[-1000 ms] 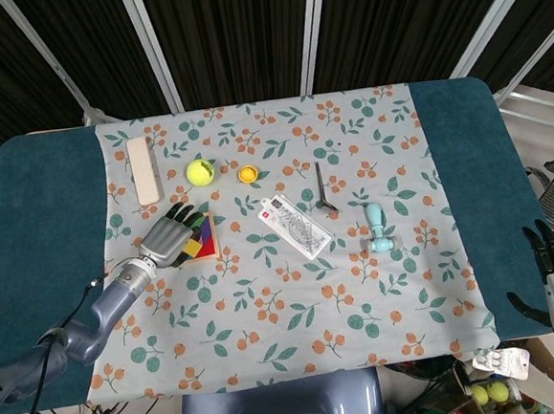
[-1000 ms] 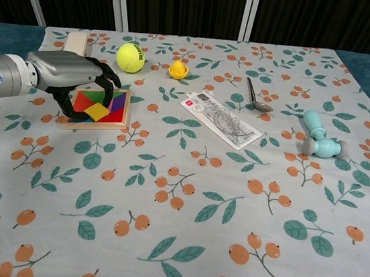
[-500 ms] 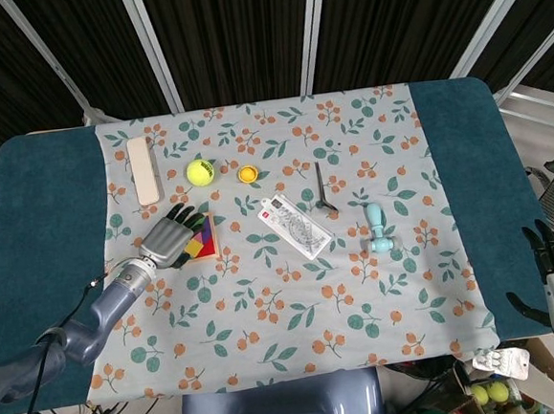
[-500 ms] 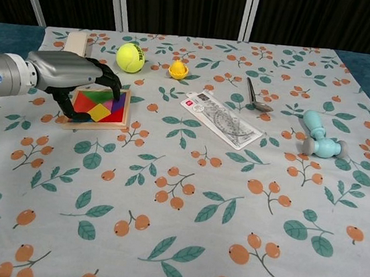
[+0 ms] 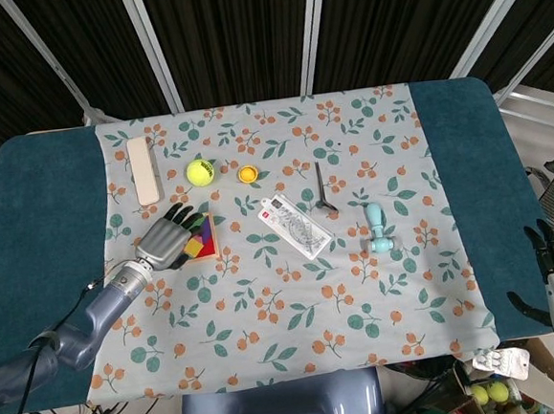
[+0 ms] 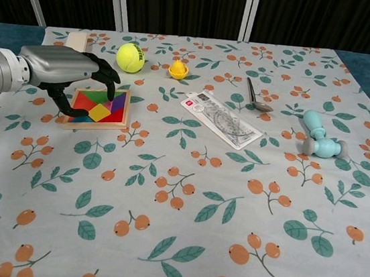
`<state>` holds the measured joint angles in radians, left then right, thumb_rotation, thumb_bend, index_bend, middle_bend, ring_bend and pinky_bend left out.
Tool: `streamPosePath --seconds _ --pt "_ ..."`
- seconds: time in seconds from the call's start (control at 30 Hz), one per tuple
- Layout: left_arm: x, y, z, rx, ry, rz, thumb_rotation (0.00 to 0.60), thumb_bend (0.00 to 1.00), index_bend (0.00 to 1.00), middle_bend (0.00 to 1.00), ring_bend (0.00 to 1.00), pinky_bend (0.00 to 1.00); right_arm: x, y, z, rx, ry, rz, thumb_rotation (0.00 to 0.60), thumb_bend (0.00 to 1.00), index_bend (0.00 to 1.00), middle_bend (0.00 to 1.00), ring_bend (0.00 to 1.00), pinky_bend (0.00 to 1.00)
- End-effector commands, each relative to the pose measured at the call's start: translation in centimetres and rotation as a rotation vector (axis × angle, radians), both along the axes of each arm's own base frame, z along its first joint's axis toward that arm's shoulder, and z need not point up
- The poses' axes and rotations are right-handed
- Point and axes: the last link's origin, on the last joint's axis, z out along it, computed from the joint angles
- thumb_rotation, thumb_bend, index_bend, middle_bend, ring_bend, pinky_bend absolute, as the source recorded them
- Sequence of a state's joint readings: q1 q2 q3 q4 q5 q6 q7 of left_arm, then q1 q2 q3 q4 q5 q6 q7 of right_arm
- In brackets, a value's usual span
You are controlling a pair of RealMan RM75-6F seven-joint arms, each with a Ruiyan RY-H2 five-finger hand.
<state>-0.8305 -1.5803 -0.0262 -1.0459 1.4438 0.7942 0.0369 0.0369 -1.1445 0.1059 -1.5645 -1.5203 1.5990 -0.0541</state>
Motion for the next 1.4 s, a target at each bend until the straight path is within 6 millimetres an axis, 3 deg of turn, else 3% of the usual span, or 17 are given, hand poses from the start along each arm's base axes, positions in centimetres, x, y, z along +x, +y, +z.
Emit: streamPosePath --seconds 0.03,0.97,1.23,1.4 --pt "-0.1 -0.1 0.0 -0.003 0.003 0.003 0.600 0.36 0.34 0.10 0.00 0.00 0.0 0.0 0.0 0.000 0.000 -0.001 0.600 0.08 0.00 0.00 0.10 0.24" --pt "-0.7 -0.2 -0.6 -0.021 0.022 0.011 0.600 0.36 0.36 0.10 0.00 0.00 0.0 0.0 0.0 -0.004 -0.003 -0.005 0.600 0.08 0.00 0.00 0.10 0.24" --pt "-0.4 -0.1 -0.2 -0.005 0.003 0.000 0.600 0.36 0.34 0.10 0.00 0.00 0.0 0.0 0.0 -0.005 -0.002 -0.004 0.600 0.08 0.00 0.00 0.10 0.24" --pt "0.9 0.0 1.2 0.031 -0.065 -0.030 0.600 0.36 0.30 0.10 0.00 0.00 0.0 -0.1 0.0 -0.003 -0.002 -0.006 0.600 0.08 0.00 0.00 0.10 0.23"
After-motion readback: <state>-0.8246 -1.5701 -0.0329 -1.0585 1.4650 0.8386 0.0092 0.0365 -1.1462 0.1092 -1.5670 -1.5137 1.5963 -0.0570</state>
